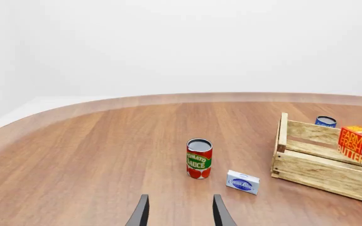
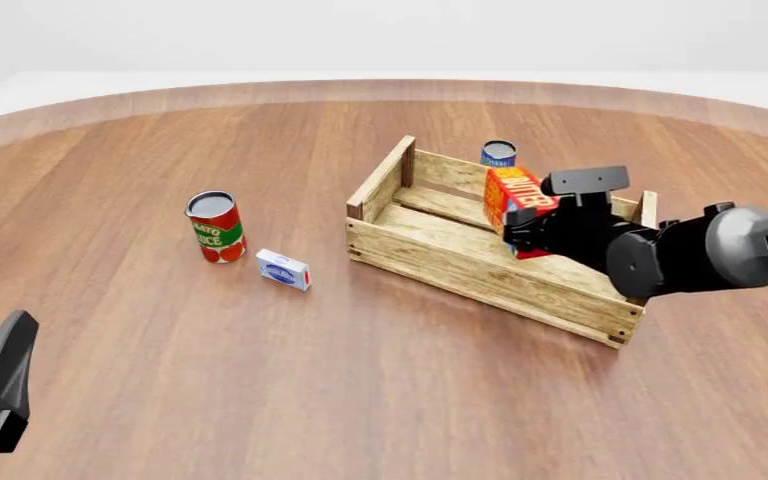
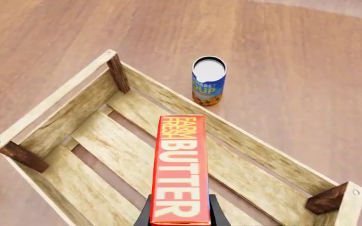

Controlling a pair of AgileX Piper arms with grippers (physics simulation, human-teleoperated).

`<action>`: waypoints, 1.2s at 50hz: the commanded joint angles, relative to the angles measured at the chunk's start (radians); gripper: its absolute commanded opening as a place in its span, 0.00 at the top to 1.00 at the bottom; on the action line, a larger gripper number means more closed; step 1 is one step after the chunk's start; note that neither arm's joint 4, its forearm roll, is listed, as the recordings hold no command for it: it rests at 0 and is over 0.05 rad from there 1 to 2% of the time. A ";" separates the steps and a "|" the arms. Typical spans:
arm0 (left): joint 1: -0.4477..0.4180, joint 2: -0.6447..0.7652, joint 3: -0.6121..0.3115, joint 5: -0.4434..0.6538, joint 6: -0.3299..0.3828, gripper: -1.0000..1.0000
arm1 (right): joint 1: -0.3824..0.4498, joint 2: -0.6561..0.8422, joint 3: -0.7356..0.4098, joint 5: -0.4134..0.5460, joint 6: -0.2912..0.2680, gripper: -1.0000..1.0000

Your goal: Pick up the butter and put it in the tray.

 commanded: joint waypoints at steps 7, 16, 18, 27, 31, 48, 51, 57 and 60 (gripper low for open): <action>0.000 0.000 0.000 0.000 0.000 0.00 | -0.007 -0.016 -0.007 -0.015 0.034 0.00; 0.000 0.000 0.000 0.000 0.000 0.00 | -0.013 -0.019 -0.009 -0.020 0.032 0.00; 0.000 0.000 0.000 0.000 0.000 0.00 | -0.014 -0.019 -0.010 -0.019 0.031 0.00; 0.000 0.000 0.000 0.000 0.000 0.00 | -0.015 -0.024 -0.009 -0.022 0.032 0.00; 0.000 0.000 0.000 0.000 0.000 0.00 | -0.013 -0.027 -0.009 -0.023 0.033 0.00; 0.000 0.000 0.000 0.000 0.000 0.00 | -0.011 -0.036 -0.018 -0.020 0.028 0.00; 0.000 0.000 0.000 0.000 0.000 0.00 | -0.013 -0.038 -0.021 -0.018 0.025 0.00; 0.000 0.000 0.000 0.000 0.000 0.00 | -0.014 -0.041 -0.024 -0.014 0.021 0.00; 0.000 0.000 0.000 0.000 0.000 0.00 | -0.013 -0.044 -0.022 -0.018 0.024 0.00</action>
